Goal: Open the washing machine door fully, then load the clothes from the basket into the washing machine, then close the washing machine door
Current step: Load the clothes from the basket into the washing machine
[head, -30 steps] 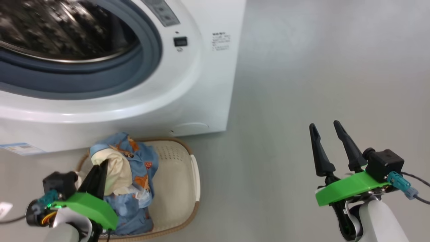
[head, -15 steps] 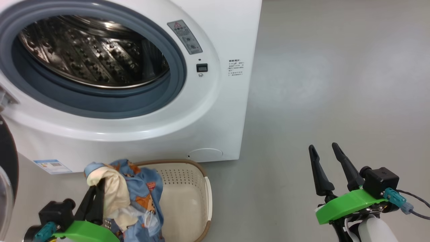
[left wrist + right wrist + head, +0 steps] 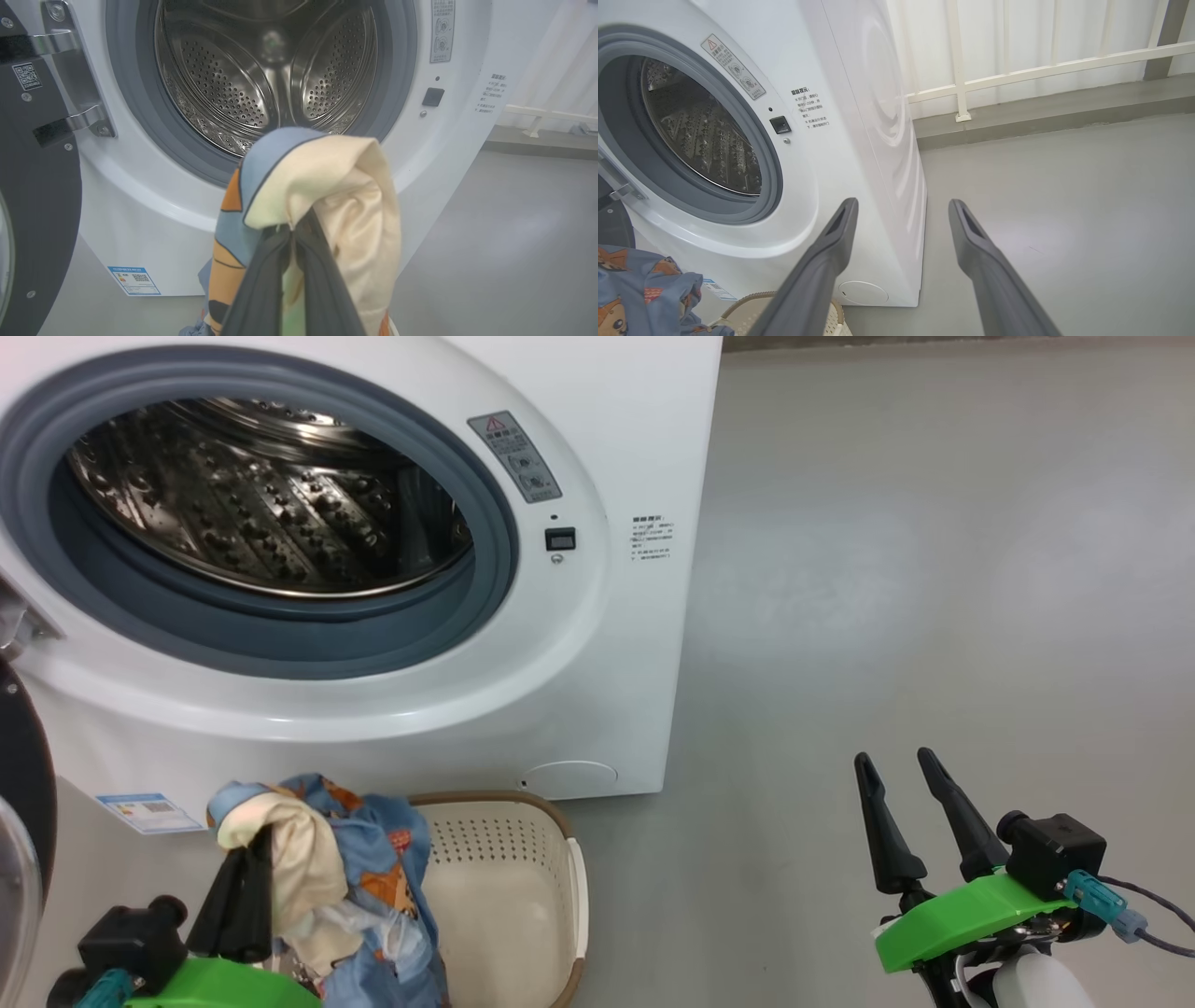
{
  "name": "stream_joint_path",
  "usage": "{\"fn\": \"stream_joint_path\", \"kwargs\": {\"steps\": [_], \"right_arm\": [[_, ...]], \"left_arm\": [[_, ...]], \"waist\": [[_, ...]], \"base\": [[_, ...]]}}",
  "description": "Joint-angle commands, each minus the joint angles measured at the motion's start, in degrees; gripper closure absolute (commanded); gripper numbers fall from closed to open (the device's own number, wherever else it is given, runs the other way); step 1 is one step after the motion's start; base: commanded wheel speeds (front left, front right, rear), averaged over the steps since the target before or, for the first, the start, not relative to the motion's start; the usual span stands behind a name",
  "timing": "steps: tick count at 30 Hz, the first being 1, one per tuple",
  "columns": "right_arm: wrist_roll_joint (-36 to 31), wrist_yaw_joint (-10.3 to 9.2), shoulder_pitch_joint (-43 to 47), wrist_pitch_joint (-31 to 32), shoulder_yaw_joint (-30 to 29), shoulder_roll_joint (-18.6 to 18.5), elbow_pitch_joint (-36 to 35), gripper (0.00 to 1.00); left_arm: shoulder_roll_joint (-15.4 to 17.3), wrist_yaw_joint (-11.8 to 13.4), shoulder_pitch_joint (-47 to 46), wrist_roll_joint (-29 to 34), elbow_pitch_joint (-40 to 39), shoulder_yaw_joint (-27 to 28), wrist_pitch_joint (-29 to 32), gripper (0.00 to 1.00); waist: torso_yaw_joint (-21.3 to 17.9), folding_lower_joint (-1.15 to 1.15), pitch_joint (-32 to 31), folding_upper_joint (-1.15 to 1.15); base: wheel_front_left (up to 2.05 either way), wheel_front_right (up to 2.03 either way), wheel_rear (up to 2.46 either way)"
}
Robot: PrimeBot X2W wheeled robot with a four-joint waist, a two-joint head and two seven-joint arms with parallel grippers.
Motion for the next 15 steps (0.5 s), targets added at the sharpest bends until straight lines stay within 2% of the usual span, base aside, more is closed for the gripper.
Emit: {"fn": "stream_joint_path", "kwargs": {"steps": [1, 6, 15], "right_arm": [[0.1, 0.09, -0.7, -0.3, 1.6, -0.1, -1.4, 0.00], [-0.4, 0.09, -1.1, -0.3, 1.4, -0.1, -1.8, 0.00], [-1.6, 0.09, -2.9, -0.3, 0.9, -0.1, -3.0, 0.00]], "left_arm": [[1.4, -0.1, -1.7, 0.4, -2.0, 2.2, -0.8, 1.00], [2.0, -0.1, -3.9, -0.9, -3.2, 3.0, -0.8, 1.00], [5.4, -0.1, -11.8, -3.0, -3.5, 4.3, -0.8, 1.00]], "waist": [[-0.4, 0.00, 0.7, 0.00], [-1.1, 0.00, 3.3, 0.00], [-2.7, 0.00, 9.9, 0.00]], "base": [[0.00, 0.00, 0.00], [0.00, 0.00, 0.00], [0.00, 0.00, 0.00]]}}
